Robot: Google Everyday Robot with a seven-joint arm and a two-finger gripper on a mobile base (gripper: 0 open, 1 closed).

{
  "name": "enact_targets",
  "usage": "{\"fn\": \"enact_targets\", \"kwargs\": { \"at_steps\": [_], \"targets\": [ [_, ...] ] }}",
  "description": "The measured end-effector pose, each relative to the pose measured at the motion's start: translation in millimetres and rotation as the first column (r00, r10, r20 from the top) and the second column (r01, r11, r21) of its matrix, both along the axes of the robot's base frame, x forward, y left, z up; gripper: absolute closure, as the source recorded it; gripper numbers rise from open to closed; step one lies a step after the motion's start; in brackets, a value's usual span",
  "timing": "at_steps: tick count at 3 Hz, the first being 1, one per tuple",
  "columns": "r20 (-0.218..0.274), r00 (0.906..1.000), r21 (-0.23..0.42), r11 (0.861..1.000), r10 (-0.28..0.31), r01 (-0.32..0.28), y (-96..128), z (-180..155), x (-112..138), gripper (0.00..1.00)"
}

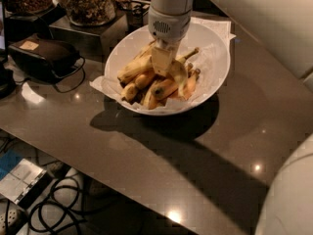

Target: Pick banana from white bowl

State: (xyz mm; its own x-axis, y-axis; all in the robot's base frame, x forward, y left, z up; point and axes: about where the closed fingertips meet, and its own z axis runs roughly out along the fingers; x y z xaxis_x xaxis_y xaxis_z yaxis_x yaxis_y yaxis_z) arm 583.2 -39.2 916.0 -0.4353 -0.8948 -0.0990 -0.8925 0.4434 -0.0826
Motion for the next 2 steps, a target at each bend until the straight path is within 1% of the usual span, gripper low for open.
{"fn": "enact_targets", "kwargs": {
  "at_steps": [1,2],
  "targets": [
    [0.044,0.9983,-0.003,0.999,0.039,-0.039,7,8,-5,1.0],
    [0.087,0.9919,-0.016,0.996,0.093,-0.092,15,21,-18,1.0]
  ]
}}
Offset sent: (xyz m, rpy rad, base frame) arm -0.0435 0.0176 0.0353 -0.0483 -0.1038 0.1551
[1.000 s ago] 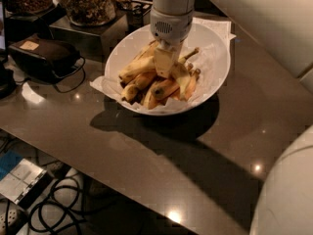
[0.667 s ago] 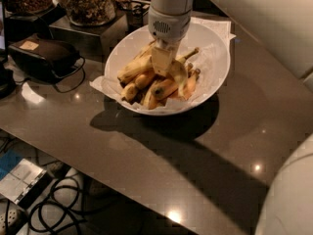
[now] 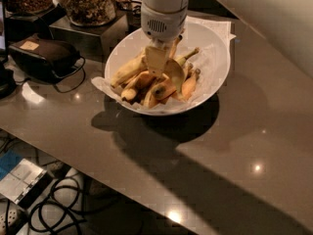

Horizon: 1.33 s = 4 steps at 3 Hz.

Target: Pick banana from white bowl

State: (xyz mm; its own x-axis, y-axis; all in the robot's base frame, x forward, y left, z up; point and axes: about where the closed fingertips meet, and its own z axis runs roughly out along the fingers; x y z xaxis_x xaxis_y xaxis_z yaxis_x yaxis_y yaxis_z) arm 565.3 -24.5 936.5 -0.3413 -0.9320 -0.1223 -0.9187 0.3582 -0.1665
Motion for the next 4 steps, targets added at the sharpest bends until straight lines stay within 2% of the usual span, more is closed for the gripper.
{"fn": "enact_targets", "kwargs": {
  "at_steps": [1,3,4],
  "targets": [
    [0.043,0.9949,-0.019,0.996,0.092,-0.091,17,22,-26,1.0],
    [0.064,0.993,-0.013,0.995,0.099,-0.099,26,27,-24,1.0],
    [0.068,0.9891,-0.026,0.991,0.131,-0.129,50,34,-30,1.0]
  ]
}}
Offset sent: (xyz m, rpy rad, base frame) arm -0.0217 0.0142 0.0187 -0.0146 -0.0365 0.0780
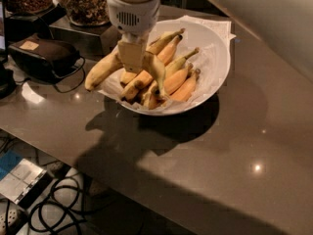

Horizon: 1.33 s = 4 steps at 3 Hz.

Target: Pick banana from white bowl

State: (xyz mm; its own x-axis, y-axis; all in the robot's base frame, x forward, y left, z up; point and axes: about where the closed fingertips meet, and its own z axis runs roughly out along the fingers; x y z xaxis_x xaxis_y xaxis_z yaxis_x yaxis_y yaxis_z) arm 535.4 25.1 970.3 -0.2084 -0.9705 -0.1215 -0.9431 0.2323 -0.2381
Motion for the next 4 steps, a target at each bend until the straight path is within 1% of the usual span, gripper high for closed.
{"fn": "enact_targets", "kwargs": {
  "at_steps": [1,2,3,4],
  "targets": [
    [0.003,0.9993,-0.01,0.999,0.038,-0.038,32,9,-3,1.0],
    [0.002,0.9975,-0.016,0.997,0.071,-0.071,61,16,-1,1.0],
    [0.02,0.9937,-0.007,0.994,0.111,-0.11,92,26,-2,1.0],
    [0.029,0.9852,0.0,0.986,0.169,-0.169,116,30,-16,1.0]
  ]
}}
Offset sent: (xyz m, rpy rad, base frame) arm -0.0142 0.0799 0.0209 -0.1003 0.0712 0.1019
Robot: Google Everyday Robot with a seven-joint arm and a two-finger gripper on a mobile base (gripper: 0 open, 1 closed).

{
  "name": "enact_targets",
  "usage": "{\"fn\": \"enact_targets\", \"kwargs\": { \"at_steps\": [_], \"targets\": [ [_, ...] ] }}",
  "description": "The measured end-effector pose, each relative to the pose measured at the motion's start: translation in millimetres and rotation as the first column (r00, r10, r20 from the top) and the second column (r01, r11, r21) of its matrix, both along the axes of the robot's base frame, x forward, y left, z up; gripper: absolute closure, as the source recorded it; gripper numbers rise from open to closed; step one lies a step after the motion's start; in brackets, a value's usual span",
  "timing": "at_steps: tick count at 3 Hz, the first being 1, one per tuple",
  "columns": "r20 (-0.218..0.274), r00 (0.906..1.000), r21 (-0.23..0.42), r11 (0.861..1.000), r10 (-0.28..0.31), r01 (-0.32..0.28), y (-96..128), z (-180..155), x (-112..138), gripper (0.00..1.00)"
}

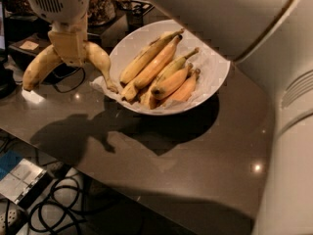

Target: Pick banana from white bowl

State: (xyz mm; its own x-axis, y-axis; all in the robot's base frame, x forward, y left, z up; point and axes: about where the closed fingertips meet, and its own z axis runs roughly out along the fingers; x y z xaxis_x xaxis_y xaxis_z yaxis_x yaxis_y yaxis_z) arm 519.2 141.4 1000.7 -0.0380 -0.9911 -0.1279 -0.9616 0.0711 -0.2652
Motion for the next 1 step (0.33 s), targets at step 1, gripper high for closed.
{"fn": "enact_targets", "kwargs": {
  "at_steps": [1],
  "targets": [
    [0.003,1.0,0.005,1.0,0.001,-0.001,1.3,0.1,0.7,1.0]
  ]
}}
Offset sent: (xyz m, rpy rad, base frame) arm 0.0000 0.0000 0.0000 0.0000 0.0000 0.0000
